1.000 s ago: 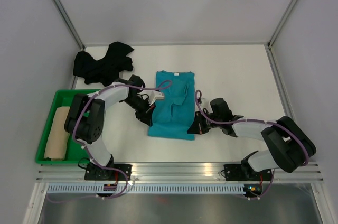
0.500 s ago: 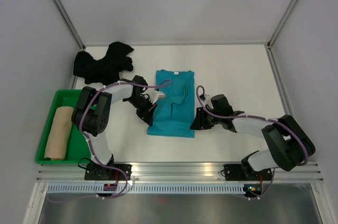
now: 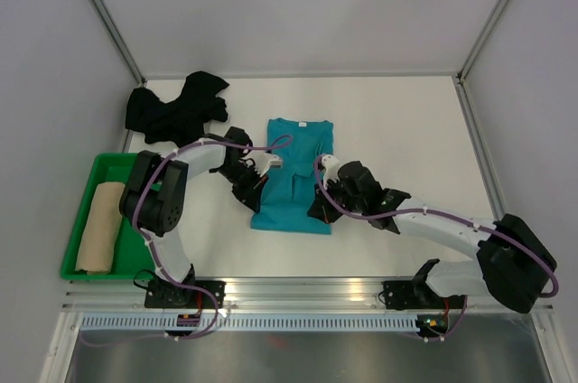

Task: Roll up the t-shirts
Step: Roll the tshirt

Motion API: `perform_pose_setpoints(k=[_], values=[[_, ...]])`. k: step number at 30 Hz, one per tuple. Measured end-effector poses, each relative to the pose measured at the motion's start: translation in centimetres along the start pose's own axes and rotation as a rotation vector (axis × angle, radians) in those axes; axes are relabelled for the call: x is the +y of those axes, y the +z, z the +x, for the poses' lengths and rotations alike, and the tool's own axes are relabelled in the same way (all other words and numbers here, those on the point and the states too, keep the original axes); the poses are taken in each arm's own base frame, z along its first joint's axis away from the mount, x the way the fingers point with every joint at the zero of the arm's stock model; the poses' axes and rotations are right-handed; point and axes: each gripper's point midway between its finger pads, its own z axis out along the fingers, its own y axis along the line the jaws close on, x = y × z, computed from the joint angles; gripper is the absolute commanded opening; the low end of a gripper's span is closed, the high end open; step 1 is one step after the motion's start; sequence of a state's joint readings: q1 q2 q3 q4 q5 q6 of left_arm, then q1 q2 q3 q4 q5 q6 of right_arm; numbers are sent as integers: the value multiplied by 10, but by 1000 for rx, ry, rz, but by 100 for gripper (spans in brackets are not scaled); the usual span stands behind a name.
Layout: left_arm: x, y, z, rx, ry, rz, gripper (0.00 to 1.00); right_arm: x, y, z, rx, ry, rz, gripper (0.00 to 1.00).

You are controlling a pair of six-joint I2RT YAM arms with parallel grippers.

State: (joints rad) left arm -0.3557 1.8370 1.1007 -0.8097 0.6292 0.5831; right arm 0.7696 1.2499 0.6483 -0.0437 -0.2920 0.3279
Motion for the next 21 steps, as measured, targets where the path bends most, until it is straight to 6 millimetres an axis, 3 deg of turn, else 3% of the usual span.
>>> perform_pose_setpoints(k=[6, 10, 14, 18, 21], values=[[2, -8, -4, -10, 20, -45, 20, -9, 34, 12, 28, 33, -28, 0], [4, -13, -5, -11, 26, -73, 24, -28, 53, 30, 80, 94, -20, 0], [7, -22, -9, -19, 26, -134, 26, -46, 56, 44, 83, 196, -20, 0], [5, -46, -26, -72, 88, -262, 38, -57, 52, 39, 40, 265, -28, 0], [-17, -64, -51, -145, 250, -381, 44, -58, 52, 38, 32, 281, -39, 0]])
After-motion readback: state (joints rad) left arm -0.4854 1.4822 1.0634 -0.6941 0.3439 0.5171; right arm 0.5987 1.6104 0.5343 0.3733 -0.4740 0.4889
